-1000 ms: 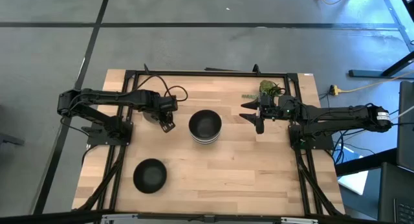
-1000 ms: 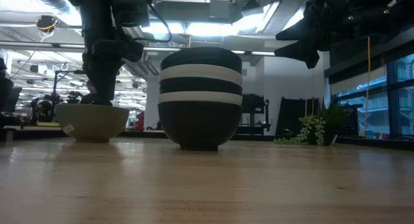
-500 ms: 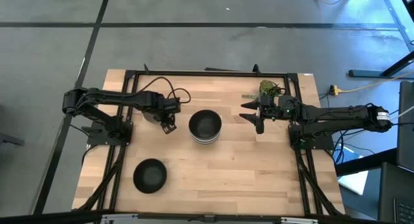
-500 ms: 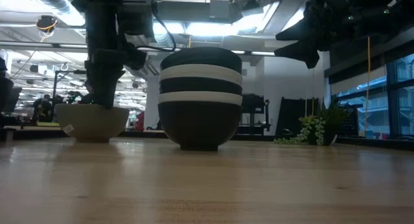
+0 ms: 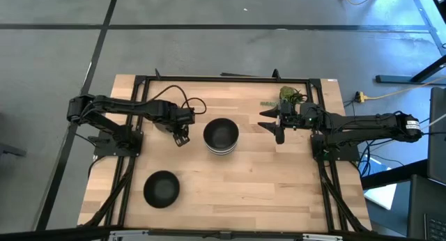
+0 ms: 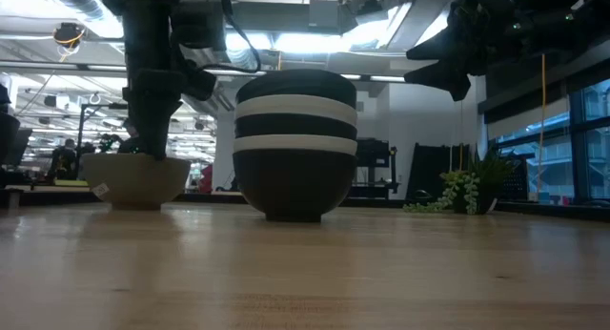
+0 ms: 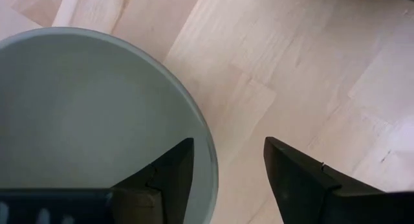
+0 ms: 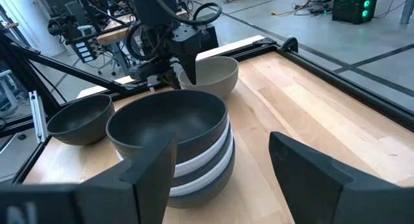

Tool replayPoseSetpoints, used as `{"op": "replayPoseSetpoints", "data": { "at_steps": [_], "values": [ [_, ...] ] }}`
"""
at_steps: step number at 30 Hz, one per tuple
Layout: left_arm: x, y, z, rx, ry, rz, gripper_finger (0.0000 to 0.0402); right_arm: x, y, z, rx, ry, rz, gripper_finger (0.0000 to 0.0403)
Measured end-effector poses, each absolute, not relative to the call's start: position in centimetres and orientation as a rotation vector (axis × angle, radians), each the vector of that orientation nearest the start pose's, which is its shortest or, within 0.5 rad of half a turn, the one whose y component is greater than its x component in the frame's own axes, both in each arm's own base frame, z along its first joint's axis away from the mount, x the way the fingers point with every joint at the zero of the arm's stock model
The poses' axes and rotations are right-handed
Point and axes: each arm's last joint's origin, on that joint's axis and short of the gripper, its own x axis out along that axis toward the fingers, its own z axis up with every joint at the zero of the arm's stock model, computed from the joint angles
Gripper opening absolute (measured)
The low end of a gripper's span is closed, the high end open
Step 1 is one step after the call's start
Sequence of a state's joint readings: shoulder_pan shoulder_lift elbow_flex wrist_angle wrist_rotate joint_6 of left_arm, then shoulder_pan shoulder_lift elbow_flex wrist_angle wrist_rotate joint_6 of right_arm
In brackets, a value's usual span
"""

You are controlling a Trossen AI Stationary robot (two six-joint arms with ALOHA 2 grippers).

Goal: Nest bowls inside each other
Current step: Stack the gray bowl on top of the black bowl

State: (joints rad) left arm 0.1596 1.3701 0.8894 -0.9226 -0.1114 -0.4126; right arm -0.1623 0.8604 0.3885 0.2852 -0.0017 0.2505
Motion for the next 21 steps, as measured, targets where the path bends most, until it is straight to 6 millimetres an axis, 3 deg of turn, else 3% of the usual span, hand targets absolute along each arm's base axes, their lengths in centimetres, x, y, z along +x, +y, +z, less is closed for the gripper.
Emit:
{"op": "replayPoseSetpoints", "data": {
  "at_steps": [12, 21],
  "values": [
    [22.45, 4.16, 20.73, -0.329, 1.332, 0.559, 0.018, 18.59, -3.04, 22.78, 0.241, 0.167, -0.181, 0.0248],
    [22.44, 4.16, 20.73, -0.327, 1.333, 0.561, 0.0149, 18.59, -3.04, 22.77, 0.242, 0.167, -0.181, 0.0248]
  ]
}}
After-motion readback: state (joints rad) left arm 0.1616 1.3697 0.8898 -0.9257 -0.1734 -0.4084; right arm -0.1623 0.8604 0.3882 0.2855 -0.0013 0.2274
